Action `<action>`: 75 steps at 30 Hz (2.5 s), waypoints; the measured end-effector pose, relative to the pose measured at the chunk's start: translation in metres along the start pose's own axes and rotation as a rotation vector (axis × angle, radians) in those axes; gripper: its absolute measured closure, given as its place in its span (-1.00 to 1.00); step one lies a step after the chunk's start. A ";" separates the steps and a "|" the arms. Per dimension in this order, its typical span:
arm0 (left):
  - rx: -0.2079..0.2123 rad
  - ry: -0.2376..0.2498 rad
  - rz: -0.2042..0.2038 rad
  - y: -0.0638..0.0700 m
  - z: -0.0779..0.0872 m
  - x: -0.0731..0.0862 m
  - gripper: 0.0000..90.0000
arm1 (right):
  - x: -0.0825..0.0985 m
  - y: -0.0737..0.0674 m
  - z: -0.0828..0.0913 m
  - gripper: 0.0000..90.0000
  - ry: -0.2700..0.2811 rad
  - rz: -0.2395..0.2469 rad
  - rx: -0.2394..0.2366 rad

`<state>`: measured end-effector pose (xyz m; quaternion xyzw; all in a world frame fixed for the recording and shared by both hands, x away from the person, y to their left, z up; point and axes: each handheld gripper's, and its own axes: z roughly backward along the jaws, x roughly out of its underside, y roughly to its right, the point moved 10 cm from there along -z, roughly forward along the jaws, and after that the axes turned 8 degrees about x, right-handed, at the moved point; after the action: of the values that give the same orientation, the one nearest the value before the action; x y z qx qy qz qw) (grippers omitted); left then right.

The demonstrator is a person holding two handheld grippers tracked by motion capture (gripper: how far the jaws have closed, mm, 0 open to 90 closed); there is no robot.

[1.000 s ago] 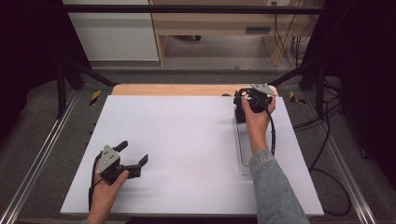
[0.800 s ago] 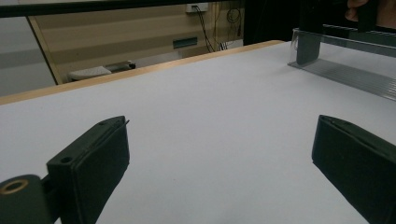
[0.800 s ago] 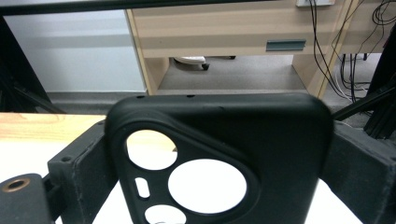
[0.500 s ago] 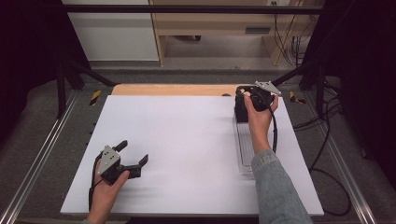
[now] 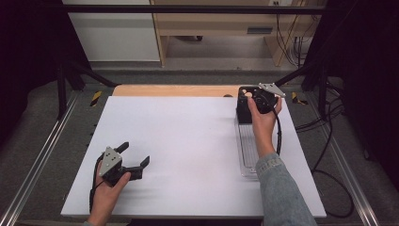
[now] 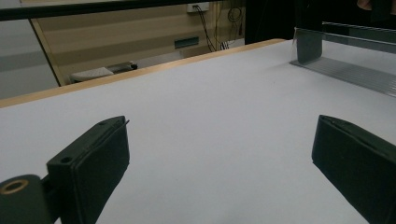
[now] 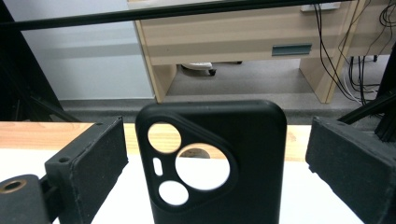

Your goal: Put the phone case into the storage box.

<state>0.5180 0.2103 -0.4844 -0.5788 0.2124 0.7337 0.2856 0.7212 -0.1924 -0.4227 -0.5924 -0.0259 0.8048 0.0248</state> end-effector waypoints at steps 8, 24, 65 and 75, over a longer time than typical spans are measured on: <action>0.002 -0.008 -0.004 0.001 -0.001 0.001 -0.91 | 0.002 0.000 0.005 -0.88 -0.008 -0.002 -0.013; 0.008 -0.011 -0.006 0.004 -0.001 0.000 -0.91 | 0.006 -0.007 0.025 -0.90 -0.015 0.018 -0.056; -0.014 0.003 0.005 0.001 0.004 -0.001 -0.92 | -0.012 -0.023 0.068 -0.90 0.041 0.005 -0.169; -0.013 -0.001 0.002 0.001 0.004 0.000 -0.92 | -0.017 -0.022 0.077 -0.90 0.062 0.022 -0.183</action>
<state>0.5143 0.2123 -0.4829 -0.5801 0.2083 0.7356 0.2811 0.6529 -0.1721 -0.3818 -0.6169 -0.0921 0.7807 -0.0374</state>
